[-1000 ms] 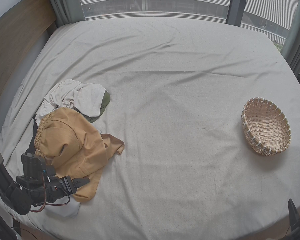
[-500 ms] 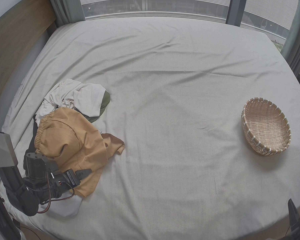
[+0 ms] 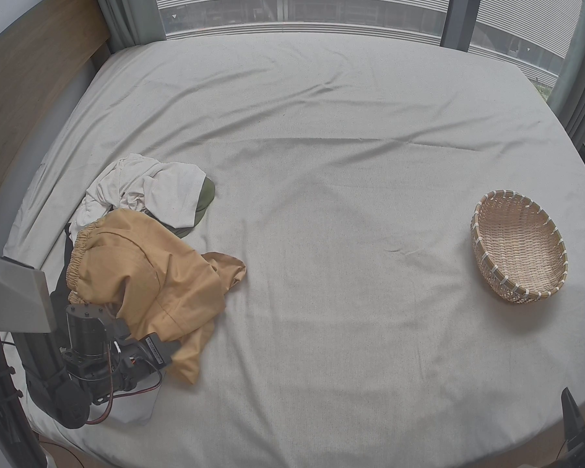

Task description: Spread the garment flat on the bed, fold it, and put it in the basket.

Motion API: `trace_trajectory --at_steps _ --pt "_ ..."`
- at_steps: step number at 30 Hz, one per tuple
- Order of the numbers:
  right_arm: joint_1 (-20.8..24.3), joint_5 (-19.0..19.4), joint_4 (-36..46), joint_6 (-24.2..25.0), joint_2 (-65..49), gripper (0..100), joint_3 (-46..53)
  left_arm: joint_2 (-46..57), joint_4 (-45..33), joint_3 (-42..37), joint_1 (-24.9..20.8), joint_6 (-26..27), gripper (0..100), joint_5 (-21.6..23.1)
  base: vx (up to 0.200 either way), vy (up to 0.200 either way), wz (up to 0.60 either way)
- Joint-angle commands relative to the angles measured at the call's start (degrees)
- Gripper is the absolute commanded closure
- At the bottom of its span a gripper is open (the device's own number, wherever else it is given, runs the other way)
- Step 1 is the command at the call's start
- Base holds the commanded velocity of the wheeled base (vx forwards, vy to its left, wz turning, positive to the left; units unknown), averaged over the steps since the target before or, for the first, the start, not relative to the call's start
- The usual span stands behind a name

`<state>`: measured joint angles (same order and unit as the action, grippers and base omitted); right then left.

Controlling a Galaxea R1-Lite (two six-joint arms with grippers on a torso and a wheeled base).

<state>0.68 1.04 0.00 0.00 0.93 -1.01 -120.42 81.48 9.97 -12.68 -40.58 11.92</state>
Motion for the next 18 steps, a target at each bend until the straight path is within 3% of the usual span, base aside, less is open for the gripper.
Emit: trace_trajectory --at_steps 1,3,18 --pt "0.0 0.0 -0.1 0.1 -0.4 0 1.0 -0.5 3.5 0.7 -4.8 -2.0 100 -0.1 0.000 0.000 0.00" --pt "0.0 0.0 0.0 0.1 -0.4 0 1.0 -0.5 3.9 0.9 -5.4 -2.0 100 -0.1 0.000 0.000 0.00" --pt "0.0 0.0 0.0 0.1 -0.4 0 1.0 -2.0 6.8 9.6 -22.5 -4.6 100 -3.9 0.000 0.000 0.00"
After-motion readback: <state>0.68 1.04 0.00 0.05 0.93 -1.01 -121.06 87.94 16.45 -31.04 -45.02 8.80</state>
